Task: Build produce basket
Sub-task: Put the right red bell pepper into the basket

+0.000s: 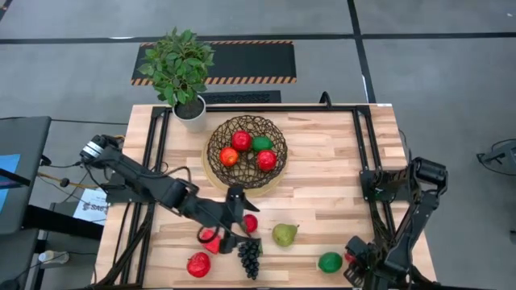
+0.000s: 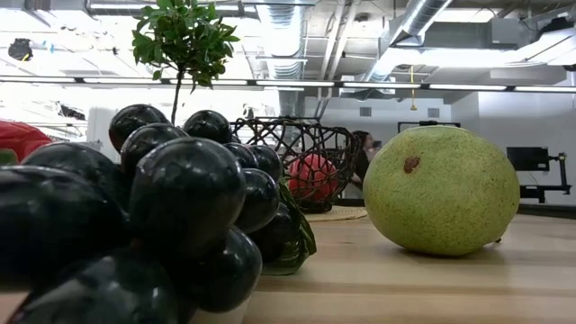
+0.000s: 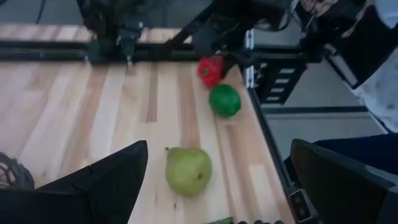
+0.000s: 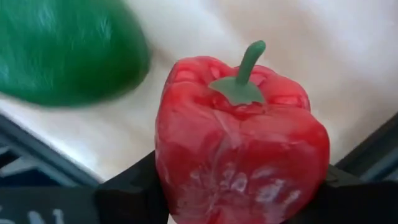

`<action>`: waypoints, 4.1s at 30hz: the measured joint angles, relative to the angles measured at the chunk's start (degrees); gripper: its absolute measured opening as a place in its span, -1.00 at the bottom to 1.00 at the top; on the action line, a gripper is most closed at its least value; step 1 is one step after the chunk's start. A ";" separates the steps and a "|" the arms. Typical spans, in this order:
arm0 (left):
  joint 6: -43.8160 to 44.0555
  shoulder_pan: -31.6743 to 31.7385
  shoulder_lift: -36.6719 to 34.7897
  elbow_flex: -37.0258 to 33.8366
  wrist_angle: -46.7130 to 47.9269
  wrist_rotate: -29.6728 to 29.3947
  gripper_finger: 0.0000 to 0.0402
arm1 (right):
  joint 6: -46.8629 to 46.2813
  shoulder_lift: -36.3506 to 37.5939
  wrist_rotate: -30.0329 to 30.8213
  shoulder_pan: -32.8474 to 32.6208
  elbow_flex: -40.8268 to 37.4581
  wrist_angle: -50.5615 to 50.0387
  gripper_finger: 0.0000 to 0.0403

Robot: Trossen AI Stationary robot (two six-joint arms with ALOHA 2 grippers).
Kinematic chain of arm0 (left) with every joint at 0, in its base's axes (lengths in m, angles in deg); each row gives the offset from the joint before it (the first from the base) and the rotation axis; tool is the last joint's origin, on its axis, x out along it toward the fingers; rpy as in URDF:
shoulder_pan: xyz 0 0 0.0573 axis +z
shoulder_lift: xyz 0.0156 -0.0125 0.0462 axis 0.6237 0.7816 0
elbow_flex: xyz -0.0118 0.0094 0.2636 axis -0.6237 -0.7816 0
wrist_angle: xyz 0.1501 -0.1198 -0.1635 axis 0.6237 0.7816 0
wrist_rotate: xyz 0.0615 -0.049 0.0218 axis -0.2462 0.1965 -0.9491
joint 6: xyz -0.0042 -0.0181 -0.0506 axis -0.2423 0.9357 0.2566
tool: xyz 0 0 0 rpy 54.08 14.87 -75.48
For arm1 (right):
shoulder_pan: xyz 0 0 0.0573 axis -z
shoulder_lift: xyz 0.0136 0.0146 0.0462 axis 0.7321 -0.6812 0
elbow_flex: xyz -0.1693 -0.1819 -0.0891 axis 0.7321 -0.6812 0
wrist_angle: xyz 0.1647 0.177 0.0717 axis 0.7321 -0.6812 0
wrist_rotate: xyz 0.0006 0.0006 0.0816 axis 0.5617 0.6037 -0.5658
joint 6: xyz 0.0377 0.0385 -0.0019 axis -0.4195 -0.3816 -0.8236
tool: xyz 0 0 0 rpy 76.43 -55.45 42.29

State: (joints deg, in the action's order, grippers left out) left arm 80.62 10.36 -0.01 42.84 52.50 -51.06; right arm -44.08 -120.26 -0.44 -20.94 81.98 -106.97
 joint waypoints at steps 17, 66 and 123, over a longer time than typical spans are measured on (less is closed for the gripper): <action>-1.56 3.43 -13.92 -3.94 3.21 -0.89 0.89 | 5.32 20.99 45.26 5.03 0.61 -23.05 0.30; -4.84 24.55 -5.66 -30.21 -63.95 25.45 0.89 | 105.07 22.09 28.35 47.66 0.76 51.98 0.32; -2.90 24.41 -3.96 -30.21 -66.10 20.69 0.51 | 105.77 20.68 18.47 53.51 0.67 53.88 0.34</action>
State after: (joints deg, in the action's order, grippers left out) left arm 77.72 34.77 -3.97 12.64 -13.60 -30.37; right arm 61.70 -99.58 18.03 32.56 82.65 -53.09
